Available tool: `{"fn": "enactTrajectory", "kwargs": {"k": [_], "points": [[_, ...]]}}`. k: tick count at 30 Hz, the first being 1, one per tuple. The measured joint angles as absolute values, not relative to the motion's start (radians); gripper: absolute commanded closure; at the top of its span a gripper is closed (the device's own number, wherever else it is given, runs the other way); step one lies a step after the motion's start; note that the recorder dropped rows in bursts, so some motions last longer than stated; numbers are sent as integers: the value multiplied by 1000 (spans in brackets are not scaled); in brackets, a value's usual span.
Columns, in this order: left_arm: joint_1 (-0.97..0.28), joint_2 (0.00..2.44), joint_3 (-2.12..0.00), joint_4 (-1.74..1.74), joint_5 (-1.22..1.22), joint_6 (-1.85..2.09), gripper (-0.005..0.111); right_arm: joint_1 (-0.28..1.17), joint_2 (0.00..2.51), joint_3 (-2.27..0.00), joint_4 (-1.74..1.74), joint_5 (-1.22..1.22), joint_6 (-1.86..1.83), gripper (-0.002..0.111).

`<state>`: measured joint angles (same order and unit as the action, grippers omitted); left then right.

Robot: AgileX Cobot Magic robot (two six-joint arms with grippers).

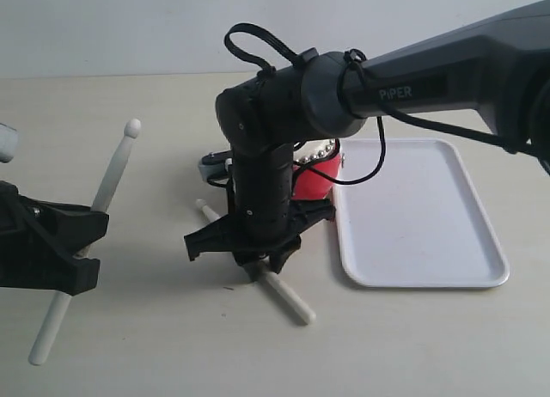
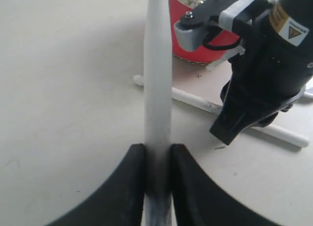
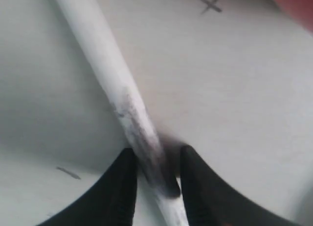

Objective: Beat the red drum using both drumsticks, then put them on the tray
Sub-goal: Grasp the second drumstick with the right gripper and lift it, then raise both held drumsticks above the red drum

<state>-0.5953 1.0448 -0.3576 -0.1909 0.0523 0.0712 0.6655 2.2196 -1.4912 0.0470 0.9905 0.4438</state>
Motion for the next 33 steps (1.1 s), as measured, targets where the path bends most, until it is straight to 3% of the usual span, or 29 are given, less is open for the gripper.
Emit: {"fn": "enactTrajectory", "kwargs": {"k": [4,5,22,33], "points": [[-595,1045,-358,-191,52,71,107,665,2220,-1491,12,1030,436,99],[-595,1045,-358,-191,52,71,107,665,2220,-1491,12,1032,428,108],[-595,1045,-358,-191,52,71,107,665,2181,-1472,23,990,197,108],[-595,1045,-358,-191,41,73,107,665,1917,-1464,196,983,-119,108]]}}
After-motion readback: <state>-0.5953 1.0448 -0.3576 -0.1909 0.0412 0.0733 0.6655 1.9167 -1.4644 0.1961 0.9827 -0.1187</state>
